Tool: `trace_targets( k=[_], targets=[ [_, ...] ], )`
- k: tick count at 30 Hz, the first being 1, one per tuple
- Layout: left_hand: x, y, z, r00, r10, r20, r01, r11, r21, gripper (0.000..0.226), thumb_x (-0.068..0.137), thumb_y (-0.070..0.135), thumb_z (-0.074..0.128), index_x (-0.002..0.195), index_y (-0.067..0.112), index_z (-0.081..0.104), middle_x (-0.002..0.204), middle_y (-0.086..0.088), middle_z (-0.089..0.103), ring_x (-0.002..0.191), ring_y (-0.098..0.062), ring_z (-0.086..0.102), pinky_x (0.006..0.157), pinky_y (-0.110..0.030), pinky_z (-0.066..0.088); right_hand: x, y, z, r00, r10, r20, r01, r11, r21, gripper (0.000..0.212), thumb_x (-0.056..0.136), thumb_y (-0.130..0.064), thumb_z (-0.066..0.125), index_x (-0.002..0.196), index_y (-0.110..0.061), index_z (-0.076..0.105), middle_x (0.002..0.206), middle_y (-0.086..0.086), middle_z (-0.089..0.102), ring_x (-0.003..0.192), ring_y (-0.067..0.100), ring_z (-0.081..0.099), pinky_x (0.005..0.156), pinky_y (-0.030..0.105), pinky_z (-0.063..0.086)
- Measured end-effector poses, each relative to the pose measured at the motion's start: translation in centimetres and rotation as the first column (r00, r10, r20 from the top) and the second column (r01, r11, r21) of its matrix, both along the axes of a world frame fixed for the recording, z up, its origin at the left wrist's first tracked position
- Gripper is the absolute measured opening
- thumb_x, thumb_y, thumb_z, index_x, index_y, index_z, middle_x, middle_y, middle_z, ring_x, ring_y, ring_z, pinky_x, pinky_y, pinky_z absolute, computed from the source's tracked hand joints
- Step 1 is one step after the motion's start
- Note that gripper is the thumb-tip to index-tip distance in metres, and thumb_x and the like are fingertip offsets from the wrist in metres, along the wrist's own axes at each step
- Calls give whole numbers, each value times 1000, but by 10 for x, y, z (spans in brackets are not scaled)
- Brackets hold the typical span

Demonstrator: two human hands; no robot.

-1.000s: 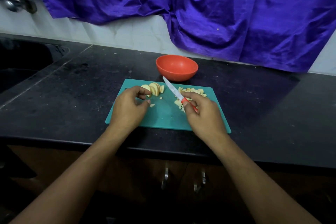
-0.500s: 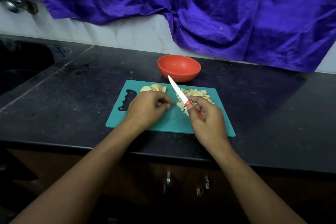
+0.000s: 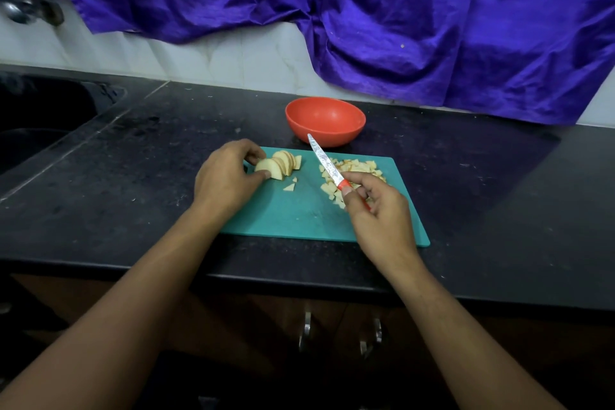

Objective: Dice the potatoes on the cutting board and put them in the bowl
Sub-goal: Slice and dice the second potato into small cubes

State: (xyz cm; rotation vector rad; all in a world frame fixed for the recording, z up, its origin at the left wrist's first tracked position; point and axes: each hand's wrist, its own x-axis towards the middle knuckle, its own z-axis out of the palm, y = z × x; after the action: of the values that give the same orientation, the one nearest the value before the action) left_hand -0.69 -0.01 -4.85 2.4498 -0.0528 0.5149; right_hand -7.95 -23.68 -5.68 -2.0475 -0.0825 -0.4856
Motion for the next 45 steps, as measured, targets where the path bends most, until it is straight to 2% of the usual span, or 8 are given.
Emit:
trace_targets(
  k=[10, 15, 21, 28, 33, 39, 42, 45],
  targets=[
    [-26, 3, 6, 998, -49, 32, 47, 996, 75, 10, 85, 35, 80, 90, 34, 72, 75, 18, 57, 70, -5, 53, 55, -27, 34, -2, 0, 0, 1000, -10, 3, 10, 1000, -3, 26, 100, -24, 64, 124, -34, 71, 71, -2, 60, 51, 5, 41, 48, 30, 36],
    [-44, -7, 2, 997, 68, 39, -72, 993, 91, 15, 88, 43, 73, 99, 34, 75, 76, 17, 67, 81, -14, 66, 67, -33, 52, -1, 1, 0, 1000, -9, 4, 10, 1000, -18, 26, 100, -25, 64, 123, -34, 71, 74, 0, 61, 51, 5, 41, 48, 31, 36],
    [-31, -51, 6, 996, 89, -10, -88, 992, 85, 22, 85, 39, 69, 105, 31, 72, 84, 10, 74, 93, -25, 67, 77, -38, 55, -2, 1, 2, 1000, -1, -2, 1, 1000, -7, 25, 100, -23, 64, 122, -35, 71, 75, 2, 62, 51, 6, 41, 48, 29, 35],
    [-27, -62, 8, 999, 6, -42, -7, 999, -33, 21, 83, 41, 78, 100, 31, 73, 76, 16, 68, 86, -15, 67, 72, -31, 49, -1, -1, 1, 1000, -18, 15, 16, 989, 144, 22, 100, -17, 65, 116, -31, 73, 73, 2, 64, 59, 10, 52, 54, 32, 45],
    [-43, -20, 6, 996, -91, 11, 91, 995, -31, 11, 84, 40, 80, 93, 35, 78, 70, 19, 65, 71, -7, 63, 67, -31, 47, 1, 0, 2, 1000, -8, 13, 6, 990, 142, 24, 99, -17, 65, 114, -36, 72, 76, 6, 64, 62, 20, 55, 58, 39, 49],
    [-48, 0, -1, 957, -288, -19, 288, 952, 103, 26, 87, 29, 78, 110, 40, 77, 100, 16, 63, 85, -4, 57, 76, -34, 52, -2, 1, 3, 1000, 7, 16, -9, 991, 133, 26, 100, -19, 65, 112, -42, 68, 77, 4, 64, 69, 29, 59, 62, 44, 50],
    [-50, 4, 0, 937, -346, -57, 350, 930, 109, 30, 86, 44, 77, 116, 40, 75, 104, 18, 63, 93, -3, 57, 81, -34, 51, -1, 1, 1, 1000, 1, 10, -2, 993, 117, 26, 100, -19, 65, 113, -41, 69, 77, 5, 63, 61, 23, 55, 61, 47, 51],
    [-50, -2, -1, 951, -309, -23, 310, 946, 90, 35, 79, 57, 78, 109, 38, 76, 99, 18, 64, 88, -1, 57, 73, -28, 46, 0, 1, -1, 1000, -12, -2, 12, 996, 91, 25, 99, -21, 65, 116, -39, 70, 76, 2, 63, 59, 12, 51, 57, 46, 49]
  ],
)
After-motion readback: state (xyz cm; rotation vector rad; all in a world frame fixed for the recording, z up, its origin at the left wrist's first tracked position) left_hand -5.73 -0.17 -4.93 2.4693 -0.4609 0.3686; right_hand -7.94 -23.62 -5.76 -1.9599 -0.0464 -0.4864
